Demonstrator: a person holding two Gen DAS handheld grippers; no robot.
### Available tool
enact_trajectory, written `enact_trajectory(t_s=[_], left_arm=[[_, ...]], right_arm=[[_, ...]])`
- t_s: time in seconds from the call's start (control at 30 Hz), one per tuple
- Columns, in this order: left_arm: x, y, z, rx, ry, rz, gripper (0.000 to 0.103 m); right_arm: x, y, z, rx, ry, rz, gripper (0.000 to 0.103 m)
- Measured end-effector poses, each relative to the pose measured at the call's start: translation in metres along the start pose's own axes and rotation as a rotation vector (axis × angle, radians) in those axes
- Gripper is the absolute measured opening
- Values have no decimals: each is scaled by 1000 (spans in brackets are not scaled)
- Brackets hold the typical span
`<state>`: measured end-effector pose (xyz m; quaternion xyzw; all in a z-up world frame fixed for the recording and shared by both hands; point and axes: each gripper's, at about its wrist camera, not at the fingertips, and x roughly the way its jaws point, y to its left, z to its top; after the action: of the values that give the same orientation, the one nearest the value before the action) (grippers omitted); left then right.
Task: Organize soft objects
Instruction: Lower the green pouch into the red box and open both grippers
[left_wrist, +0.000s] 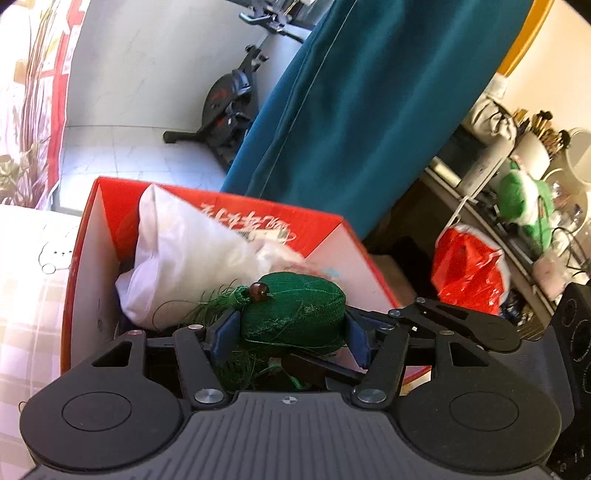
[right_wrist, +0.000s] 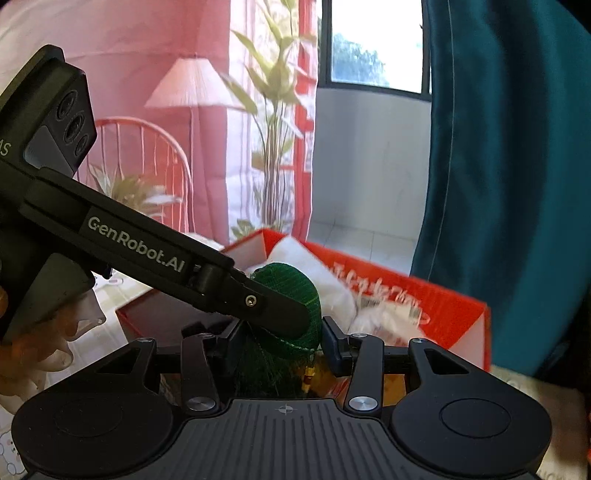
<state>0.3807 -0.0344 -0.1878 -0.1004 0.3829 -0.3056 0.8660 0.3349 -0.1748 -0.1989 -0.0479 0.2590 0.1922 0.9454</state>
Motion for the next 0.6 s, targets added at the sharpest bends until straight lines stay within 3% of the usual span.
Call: enact_trajectory(t_s=[0.3, 0.43, 0.6], left_arm=[[-3, 5, -2, 4, -6, 44, 67], [-20, 1, -5, 42, -36, 82, 74], [-43, -3, -13, 108, -73, 132, 75]], right_arm=[[10, -1, -15, 10, 72, -42, 45], [7, -8, -19, 37, 84, -88, 60], [-8, -7, -27, 40, 59, -108, 79]])
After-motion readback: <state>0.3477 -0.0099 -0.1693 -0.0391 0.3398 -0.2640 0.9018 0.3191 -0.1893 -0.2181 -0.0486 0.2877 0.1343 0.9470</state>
